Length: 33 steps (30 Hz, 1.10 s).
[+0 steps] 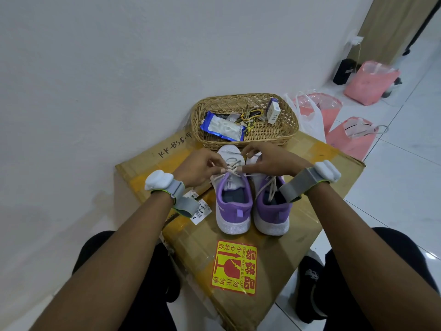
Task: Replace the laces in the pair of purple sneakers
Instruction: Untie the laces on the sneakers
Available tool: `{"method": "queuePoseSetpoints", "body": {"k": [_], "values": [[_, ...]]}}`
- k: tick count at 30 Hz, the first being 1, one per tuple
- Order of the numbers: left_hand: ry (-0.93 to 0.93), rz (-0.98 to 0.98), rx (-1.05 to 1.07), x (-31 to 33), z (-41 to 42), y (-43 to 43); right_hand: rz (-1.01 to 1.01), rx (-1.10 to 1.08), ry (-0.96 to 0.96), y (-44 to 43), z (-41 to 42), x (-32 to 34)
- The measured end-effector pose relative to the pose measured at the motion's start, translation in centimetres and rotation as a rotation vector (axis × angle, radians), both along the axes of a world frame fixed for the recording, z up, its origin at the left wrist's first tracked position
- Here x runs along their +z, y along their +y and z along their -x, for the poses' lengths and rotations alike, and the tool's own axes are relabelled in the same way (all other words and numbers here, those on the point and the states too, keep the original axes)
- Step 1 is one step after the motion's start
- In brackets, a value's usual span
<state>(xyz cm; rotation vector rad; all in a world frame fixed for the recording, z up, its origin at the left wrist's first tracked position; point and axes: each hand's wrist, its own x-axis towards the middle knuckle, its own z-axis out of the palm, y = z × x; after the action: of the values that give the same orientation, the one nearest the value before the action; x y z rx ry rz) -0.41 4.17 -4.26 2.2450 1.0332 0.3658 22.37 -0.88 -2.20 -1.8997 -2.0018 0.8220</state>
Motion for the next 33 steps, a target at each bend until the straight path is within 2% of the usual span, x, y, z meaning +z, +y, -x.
{"method": "queuePoseSetpoints", "body": {"k": [2,5,6,8,10,12,14,16,21,25,29,33], "values": [[0.058,-0.086,0.122,-0.2,0.2,0.6,0.068,0.061,0.035,-0.2,0.3,0.1],[0.406,-0.248,0.548,-0.9,1.4,1.9,0.052,0.078,0.012,-0.2,0.5,-0.6],[0.432,-0.218,0.626,-1.0,1.9,2.2,0.053,0.081,0.018,-0.2,0.6,-0.7],[0.265,-0.049,0.559,-0.3,2.0,1.9,0.042,0.094,0.022,-0.1,0.7,-0.7],[0.019,0.192,0.335,1.3,1.4,0.8,0.027,0.098,0.029,-0.1,0.9,-0.8],[-0.023,0.354,0.127,2.4,0.7,-0.6,0.011,0.086,0.034,0.0,1.2,-1.0],[0.080,0.311,0.030,1.9,0.3,-1.1,0.012,0.083,0.029,0.1,1.3,-1.1],[0.143,0.220,0.035,1.3,0.3,-1.1,0.007,0.097,0.009,0.0,1.0,-1.1],[0.160,0.092,-0.001,1.1,0.3,-0.8,-0.014,0.163,-0.038,-0.2,0.2,-1.2],[0.211,0.093,-0.035,0.9,0.2,-0.4,0.029,0.211,-0.078,0.1,0.4,-1.1],[0.066,0.212,0.008,1.1,0.3,-0.6,-0.016,0.179,-0.062,-0.1,0.0,-1.0],[-0.193,0.427,0.022,1.9,0.9,-0.3,-0.057,0.181,0.181,-0.3,-0.7,-0.6]]}}
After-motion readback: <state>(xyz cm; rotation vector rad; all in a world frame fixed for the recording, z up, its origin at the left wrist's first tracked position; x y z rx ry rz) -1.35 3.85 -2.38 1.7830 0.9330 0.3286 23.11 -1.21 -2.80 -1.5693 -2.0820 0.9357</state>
